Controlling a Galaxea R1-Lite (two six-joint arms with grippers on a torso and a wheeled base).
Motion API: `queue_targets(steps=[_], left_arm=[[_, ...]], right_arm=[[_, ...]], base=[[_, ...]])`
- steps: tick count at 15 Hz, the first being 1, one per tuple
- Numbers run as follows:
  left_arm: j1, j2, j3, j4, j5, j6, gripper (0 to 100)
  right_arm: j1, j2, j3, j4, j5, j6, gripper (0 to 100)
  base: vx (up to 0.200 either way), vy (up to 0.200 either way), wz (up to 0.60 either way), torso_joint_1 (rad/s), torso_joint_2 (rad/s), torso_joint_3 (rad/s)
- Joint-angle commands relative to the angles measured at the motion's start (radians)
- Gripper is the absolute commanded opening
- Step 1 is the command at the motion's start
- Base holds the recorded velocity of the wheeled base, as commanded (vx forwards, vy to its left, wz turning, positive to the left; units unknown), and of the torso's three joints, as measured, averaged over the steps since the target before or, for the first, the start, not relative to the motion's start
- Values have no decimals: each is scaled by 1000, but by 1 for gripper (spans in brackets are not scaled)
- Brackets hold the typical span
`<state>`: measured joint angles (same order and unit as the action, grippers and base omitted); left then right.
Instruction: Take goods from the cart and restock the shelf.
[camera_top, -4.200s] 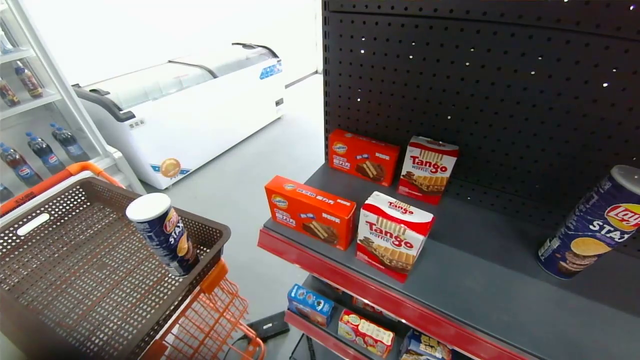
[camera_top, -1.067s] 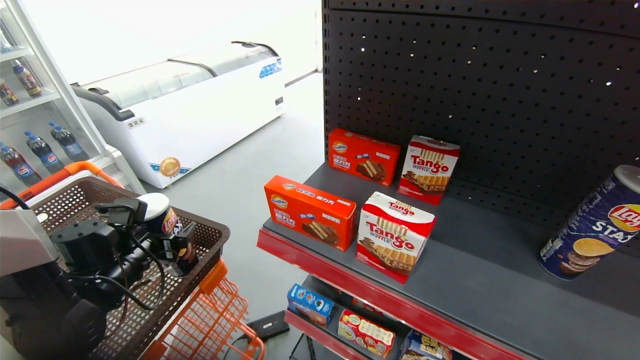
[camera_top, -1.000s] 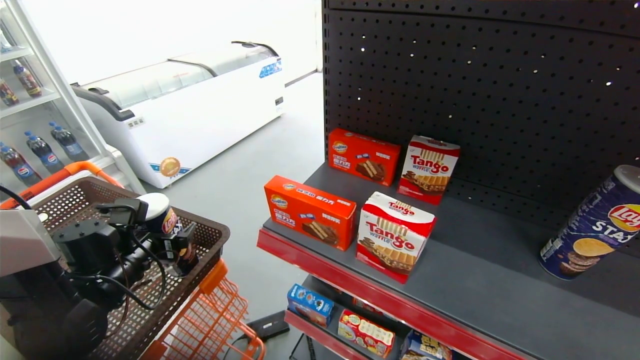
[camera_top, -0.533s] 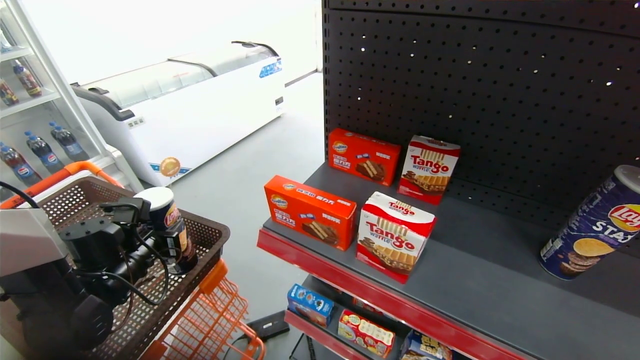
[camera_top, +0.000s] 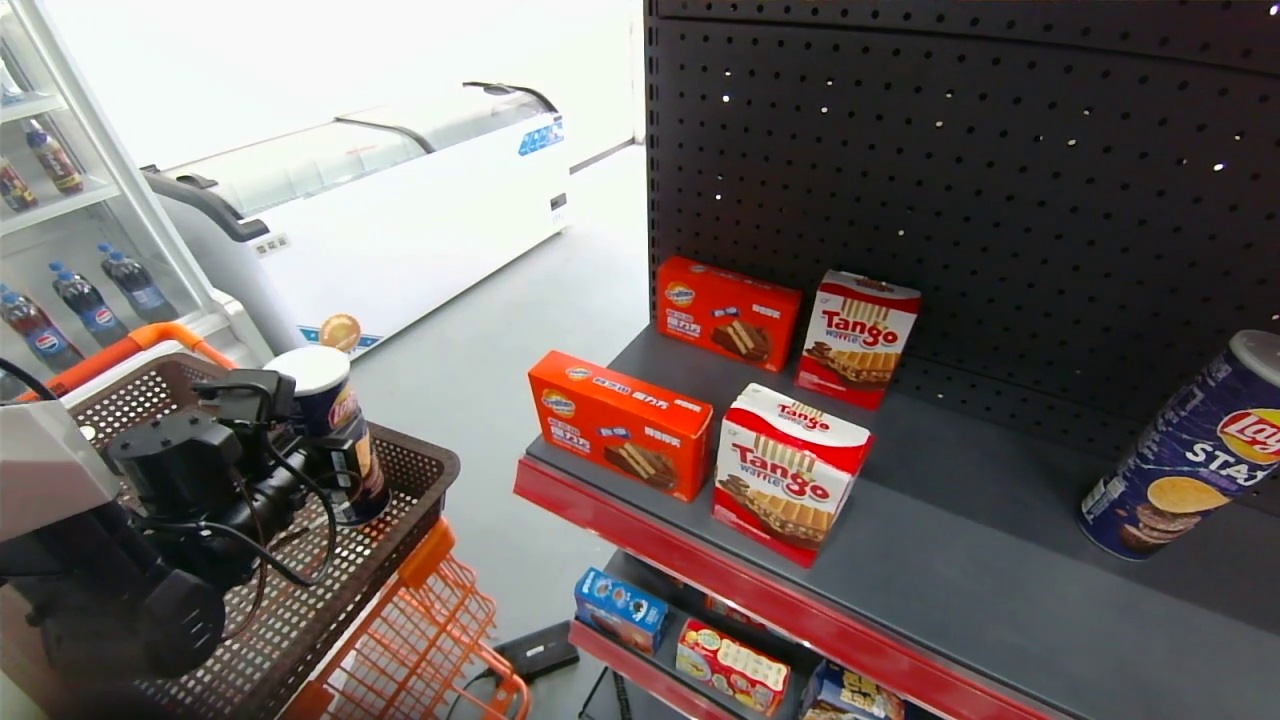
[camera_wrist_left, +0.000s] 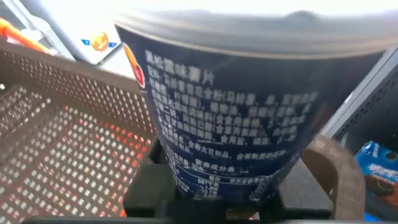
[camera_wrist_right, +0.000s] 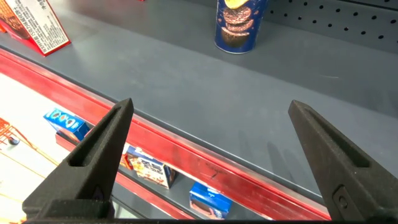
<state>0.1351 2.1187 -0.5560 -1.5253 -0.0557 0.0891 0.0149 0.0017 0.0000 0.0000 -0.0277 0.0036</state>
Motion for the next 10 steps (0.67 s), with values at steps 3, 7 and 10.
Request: queue_targets(steps=[3, 7, 10], left_arm=[[-94, -367, -71, 376, -7, 0, 0], [-239, -623, -147, 745, -9, 0, 0], [-328, -727, -220, 947, -12, 1, 0]], right_arm=[[0, 1, 0, 0, 3, -1, 100], [0, 1, 0, 0, 3, -1, 100], [0, 1, 0, 0, 3, -1, 100]], base=[[0, 0, 0, 0, 0, 0], [0, 0, 0, 0, 0, 0], [0, 0, 0, 0, 0, 0]])
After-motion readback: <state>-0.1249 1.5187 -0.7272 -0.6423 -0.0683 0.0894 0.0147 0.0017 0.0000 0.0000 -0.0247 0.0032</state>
